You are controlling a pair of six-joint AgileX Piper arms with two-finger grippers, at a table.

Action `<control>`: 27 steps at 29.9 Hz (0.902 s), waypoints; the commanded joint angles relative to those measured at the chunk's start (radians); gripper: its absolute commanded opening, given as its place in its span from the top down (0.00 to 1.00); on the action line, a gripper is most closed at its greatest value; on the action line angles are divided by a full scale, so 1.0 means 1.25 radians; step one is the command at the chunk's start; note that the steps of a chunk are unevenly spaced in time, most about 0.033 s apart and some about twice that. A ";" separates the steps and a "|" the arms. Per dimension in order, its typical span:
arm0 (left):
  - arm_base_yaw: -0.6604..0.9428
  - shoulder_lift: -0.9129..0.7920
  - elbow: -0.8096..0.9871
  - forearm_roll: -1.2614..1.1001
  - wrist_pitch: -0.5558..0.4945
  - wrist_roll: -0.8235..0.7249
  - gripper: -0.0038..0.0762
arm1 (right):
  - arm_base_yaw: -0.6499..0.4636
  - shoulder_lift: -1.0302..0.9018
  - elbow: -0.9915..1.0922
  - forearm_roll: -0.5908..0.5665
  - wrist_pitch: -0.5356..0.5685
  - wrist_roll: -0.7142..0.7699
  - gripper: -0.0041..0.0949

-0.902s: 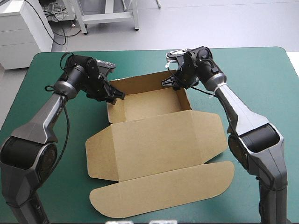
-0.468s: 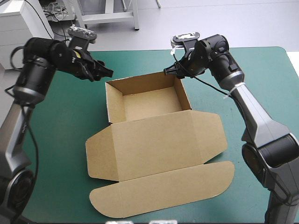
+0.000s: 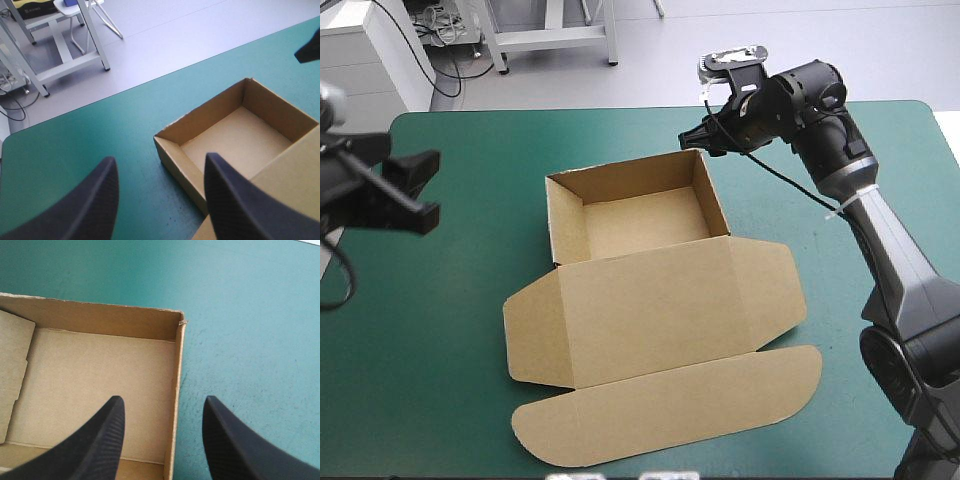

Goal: Fold the box

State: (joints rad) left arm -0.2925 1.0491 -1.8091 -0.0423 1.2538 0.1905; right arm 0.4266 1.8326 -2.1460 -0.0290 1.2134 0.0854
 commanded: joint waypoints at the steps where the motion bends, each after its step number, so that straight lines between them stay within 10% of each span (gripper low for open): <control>1: -0.002 -0.129 0.101 0.002 0.017 0.030 0.57 | -0.003 -0.039 -0.015 -0.010 -0.034 -0.009 0.50; 12: -0.002 -0.516 0.650 0.021 -0.024 0.043 0.95 | -0.003 0.036 -0.014 -0.043 -0.034 -0.020 0.50; 27: -0.002 -0.825 1.025 -0.060 -0.206 -0.021 0.96 | -0.003 0.222 -0.014 -0.039 -0.034 -0.030 0.52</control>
State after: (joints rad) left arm -0.2925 0.0155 -0.5290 -0.0939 1.0789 0.1761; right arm 0.4266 2.1471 -2.1399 -0.0706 1.2040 0.0591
